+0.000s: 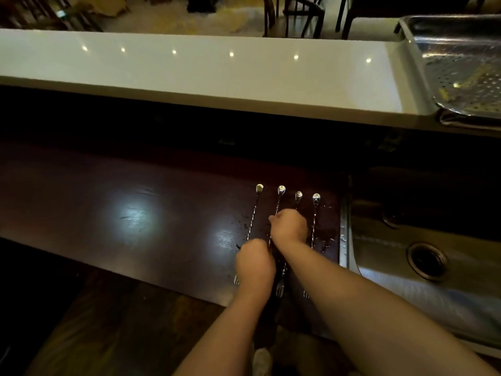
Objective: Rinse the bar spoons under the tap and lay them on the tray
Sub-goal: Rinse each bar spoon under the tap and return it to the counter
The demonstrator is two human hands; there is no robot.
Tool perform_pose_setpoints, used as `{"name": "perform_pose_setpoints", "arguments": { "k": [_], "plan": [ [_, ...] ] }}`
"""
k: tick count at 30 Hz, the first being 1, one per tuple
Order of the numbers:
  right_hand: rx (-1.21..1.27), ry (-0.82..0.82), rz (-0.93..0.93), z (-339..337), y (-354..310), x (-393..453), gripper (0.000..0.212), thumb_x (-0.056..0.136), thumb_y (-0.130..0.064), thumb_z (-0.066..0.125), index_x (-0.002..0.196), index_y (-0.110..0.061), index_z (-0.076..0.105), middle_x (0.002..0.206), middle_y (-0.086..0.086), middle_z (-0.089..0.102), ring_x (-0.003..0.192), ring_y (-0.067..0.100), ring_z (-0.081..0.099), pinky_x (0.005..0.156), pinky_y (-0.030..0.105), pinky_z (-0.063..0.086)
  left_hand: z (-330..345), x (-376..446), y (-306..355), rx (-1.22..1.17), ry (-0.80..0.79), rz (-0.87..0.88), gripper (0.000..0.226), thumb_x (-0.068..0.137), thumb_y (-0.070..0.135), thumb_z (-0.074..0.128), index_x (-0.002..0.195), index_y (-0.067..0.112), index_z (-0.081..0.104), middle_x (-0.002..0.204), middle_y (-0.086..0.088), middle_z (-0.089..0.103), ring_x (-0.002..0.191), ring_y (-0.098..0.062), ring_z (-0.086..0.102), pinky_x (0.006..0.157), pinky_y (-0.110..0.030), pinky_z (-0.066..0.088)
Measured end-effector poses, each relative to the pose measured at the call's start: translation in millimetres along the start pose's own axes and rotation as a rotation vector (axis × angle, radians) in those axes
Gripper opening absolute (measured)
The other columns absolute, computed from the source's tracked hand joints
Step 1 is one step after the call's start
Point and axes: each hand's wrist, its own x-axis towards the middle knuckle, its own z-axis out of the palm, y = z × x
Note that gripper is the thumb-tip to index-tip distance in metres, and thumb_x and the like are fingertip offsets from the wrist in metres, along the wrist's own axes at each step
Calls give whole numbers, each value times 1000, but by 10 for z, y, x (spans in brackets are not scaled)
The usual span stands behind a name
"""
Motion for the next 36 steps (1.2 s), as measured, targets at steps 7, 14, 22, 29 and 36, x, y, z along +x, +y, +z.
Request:
{"name": "perform_pose_setpoints", "arguments": {
  "k": [7,14,22,29,36],
  "plan": [
    [-149,48,-7,113,-11,22,21,90,-23,61,89,-4,69,98,19,71,94,37,66,78,36,52,95,40,-89,-23,-15,19,23,91,5,43,91,7,67,96,-11,66,84,-27,64,67,-33,48],
    [-267,105,-130,156,38,1,20,93,-18,58,89,-1,68,95,20,69,90,38,66,65,33,45,132,57,-87,-7,-8,43,24,88,-1,43,93,6,66,101,-12,63,87,-28,64,71,-34,48],
    [-218,107,-105,163,36,-10,20,92,-18,58,82,-3,66,93,20,69,87,37,66,64,33,45,140,16,-116,-9,18,59,23,88,-1,44,94,7,65,100,-10,62,87,-26,63,71,-31,47],
    [-133,115,-63,126,-13,-29,27,93,-27,58,77,-5,62,93,18,70,89,35,66,67,32,45,81,7,-142,-62,33,51,22,94,16,46,96,9,67,99,-10,62,86,-26,62,71,-33,46],
    [-38,45,-85,224,-270,-77,28,94,-28,56,92,-5,71,90,14,72,86,31,67,64,28,48,-53,7,-438,-62,158,-47,28,96,34,48,106,12,60,108,-7,60,96,-23,60,78,-32,45]
  ]
}}
